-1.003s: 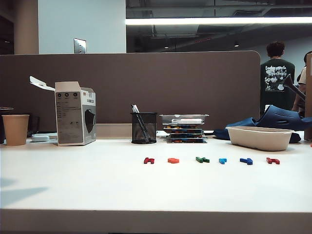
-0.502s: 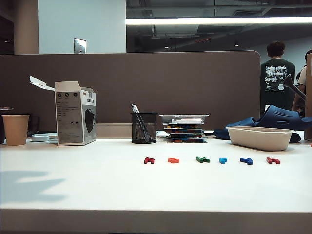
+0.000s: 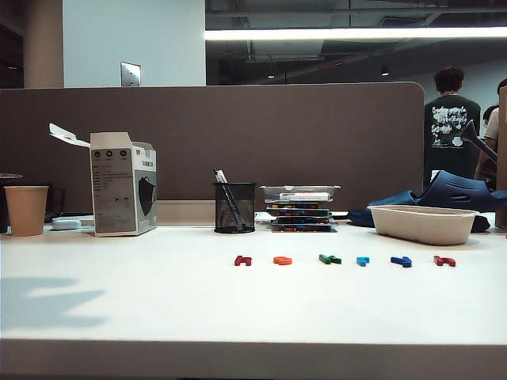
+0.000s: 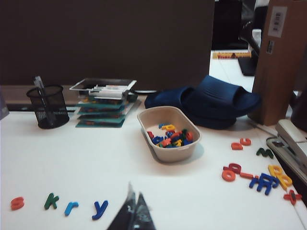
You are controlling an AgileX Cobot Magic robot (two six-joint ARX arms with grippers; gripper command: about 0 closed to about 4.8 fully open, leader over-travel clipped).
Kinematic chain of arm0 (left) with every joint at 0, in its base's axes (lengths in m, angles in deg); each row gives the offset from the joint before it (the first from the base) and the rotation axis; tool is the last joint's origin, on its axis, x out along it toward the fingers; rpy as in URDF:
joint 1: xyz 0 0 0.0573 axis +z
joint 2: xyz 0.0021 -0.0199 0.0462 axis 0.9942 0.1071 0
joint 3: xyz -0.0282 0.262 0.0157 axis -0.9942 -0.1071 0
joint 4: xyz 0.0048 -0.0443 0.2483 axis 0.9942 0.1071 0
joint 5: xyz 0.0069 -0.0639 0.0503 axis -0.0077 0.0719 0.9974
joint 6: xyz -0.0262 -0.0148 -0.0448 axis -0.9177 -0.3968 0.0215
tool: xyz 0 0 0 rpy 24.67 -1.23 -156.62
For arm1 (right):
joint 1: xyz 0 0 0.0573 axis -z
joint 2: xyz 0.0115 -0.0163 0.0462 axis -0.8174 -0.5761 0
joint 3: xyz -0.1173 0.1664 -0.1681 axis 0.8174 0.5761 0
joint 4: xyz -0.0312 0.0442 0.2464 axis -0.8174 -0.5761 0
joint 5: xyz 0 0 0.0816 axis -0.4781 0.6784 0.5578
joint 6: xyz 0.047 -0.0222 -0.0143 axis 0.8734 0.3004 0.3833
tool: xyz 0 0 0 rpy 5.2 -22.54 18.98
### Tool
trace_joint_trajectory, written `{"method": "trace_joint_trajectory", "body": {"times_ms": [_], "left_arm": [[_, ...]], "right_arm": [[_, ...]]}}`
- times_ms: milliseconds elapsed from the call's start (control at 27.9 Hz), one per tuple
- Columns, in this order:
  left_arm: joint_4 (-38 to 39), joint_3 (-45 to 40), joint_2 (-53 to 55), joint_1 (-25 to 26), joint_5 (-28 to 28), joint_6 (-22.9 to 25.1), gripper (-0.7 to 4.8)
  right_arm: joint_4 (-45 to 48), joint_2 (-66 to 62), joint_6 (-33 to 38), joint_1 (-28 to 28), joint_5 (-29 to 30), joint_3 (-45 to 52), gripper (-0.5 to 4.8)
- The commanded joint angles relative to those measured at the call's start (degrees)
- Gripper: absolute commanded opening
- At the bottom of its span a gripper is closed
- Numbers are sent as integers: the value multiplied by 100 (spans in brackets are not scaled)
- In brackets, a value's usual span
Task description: Select the appropriate letters from the row of letter magnets placed on the table to arrange into the word "sky".
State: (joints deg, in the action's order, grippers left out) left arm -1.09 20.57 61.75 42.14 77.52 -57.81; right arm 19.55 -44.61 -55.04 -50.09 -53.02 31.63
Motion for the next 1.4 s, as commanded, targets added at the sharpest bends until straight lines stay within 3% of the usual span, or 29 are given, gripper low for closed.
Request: {"method": "trace_joint_trajectory", "body": {"times_ms": [36,287,394,860,931,1003,1075,1397], "left_arm": [[-50,15,-15,2,52,26,-5],[-50,15,-13,2,50,26,-5],[-50,17,-13,4,52,26,-5],[-50,15,-13,2,42,26,-5],[-50,15,-13,2,39,26,-5],[-48,15,-13,2,42,26,-5],[-50,15,-15,4,42,26,-5],[-50,15,-13,4,50,26,-5]], "right_arm": [[-269,-691,15,-11,323,-671,-1],[-682,-2796,24,-24,1600,-2468,-2],[-925,-3897,46,-332,2024,-3399,-2],[-1261,-7106,33,-2083,1969,-5353,0],[-1266,-7560,11,-2208,1888,-5560,35],[-1298,-7989,-24,-2339,1731,-5753,120],[-1362,-8343,-48,-2476,1606,-5923,164],[-1945,-10102,-669,-3049,560,-6832,173]]}}
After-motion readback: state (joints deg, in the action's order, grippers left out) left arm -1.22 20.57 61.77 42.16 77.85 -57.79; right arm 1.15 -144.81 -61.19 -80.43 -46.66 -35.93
